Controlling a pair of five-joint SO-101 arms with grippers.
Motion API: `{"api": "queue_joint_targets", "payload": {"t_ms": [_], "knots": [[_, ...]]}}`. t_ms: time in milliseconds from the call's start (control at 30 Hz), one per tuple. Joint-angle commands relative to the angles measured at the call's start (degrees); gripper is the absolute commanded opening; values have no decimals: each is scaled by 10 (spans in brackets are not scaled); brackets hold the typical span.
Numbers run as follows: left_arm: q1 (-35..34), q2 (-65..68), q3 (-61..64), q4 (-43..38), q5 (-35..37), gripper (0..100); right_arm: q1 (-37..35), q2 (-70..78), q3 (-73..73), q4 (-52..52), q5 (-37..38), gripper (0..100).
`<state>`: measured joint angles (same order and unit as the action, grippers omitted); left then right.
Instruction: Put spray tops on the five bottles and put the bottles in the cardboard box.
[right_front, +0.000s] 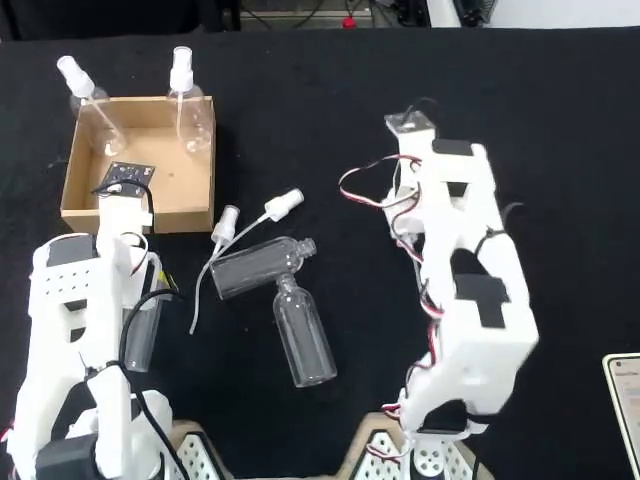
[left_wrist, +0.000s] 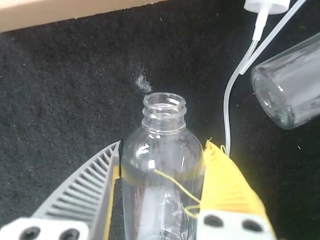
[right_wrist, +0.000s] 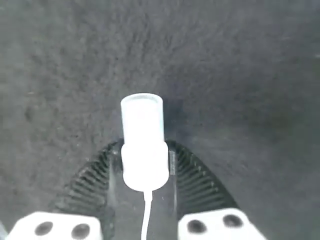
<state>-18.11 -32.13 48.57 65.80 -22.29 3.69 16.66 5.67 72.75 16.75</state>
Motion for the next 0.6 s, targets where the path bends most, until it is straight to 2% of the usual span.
{"api": "queue_joint_targets", "payload": {"t_ms": [0,133,267,400,567], "knots": [[54,-72,-70,55,10,65,23,-128,-17,26,-25,11],[129,-185,-101,92,38,65,34,-230,-21,55,-90,11],[217,-296,-80,87,38,65,36,-332,-21,65,-127,11],[285,-372,-50,61,38,65,35,-432,-33,65,-178,11],[309,-442,9,-12,38,65,27,-513,-80,62,-268,11]]}}
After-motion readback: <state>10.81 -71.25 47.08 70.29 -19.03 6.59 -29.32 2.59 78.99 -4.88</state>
